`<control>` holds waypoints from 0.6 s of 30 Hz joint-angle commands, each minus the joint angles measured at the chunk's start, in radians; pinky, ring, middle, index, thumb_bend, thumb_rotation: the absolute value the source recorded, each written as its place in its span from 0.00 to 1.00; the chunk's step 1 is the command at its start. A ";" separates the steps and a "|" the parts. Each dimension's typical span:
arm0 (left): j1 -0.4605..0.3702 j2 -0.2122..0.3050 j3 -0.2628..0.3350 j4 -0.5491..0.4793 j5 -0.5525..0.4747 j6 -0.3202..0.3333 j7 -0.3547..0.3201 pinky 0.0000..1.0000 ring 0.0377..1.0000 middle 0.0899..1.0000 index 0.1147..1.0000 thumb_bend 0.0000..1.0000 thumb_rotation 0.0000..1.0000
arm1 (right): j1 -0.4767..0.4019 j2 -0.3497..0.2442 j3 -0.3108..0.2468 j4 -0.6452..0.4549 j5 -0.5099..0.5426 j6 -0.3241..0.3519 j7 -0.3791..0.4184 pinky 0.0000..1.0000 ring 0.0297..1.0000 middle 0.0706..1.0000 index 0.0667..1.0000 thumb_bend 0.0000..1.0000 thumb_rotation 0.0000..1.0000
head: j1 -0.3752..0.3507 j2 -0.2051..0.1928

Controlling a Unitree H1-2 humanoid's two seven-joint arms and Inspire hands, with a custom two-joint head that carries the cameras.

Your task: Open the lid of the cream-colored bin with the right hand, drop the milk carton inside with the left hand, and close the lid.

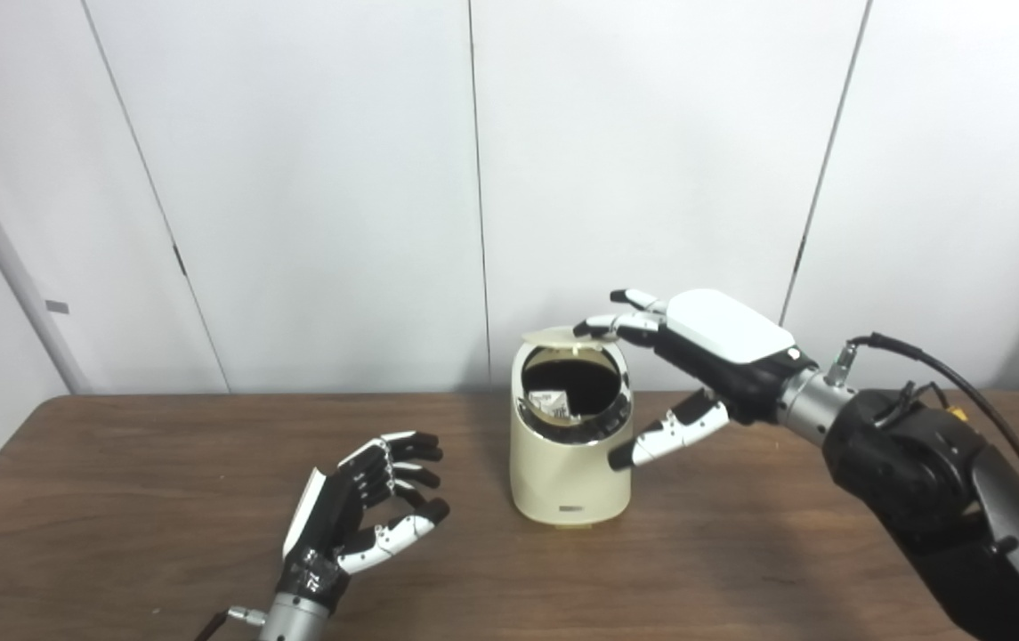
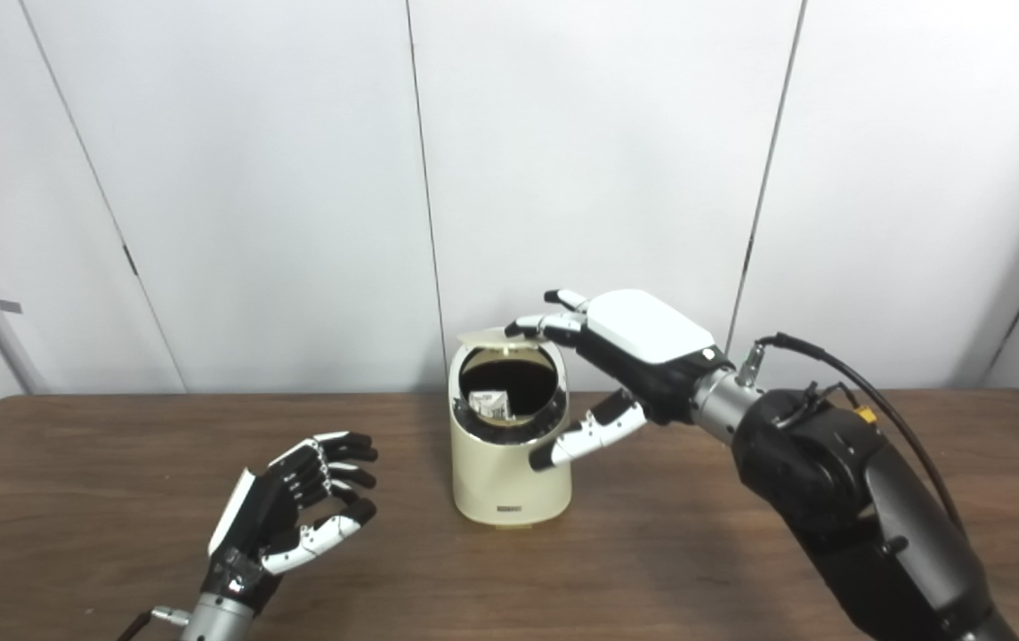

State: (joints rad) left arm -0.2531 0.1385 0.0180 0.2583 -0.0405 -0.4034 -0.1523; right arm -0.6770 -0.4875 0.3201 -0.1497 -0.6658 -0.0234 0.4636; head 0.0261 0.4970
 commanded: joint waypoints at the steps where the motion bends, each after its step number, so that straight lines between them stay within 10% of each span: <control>1: 0.008 -0.010 -0.003 -0.015 -0.013 -0.013 0.004 0.48 0.59 0.67 0.69 0.69 0.26 | -0.024 -0.015 -0.010 -0.033 -0.025 -0.042 -0.036 0.91 0.99 0.82 0.84 0.72 0.62 | 0.003 0.003; 18: 0.018 -0.015 -0.002 -0.035 -0.020 -0.001 0.004 0.47 0.59 0.67 0.69 0.69 0.25 | 0.001 0.015 -0.006 -0.037 -0.077 -0.094 -0.024 1.00 0.99 0.82 0.83 0.70 0.59 | 0.019 0.006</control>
State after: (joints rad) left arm -0.2393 0.1323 0.0172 0.2360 -0.0518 -0.3960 -0.1561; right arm -0.6433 -0.4729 0.3209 -0.1674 -0.7383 -0.0955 0.4613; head 0.0445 0.5016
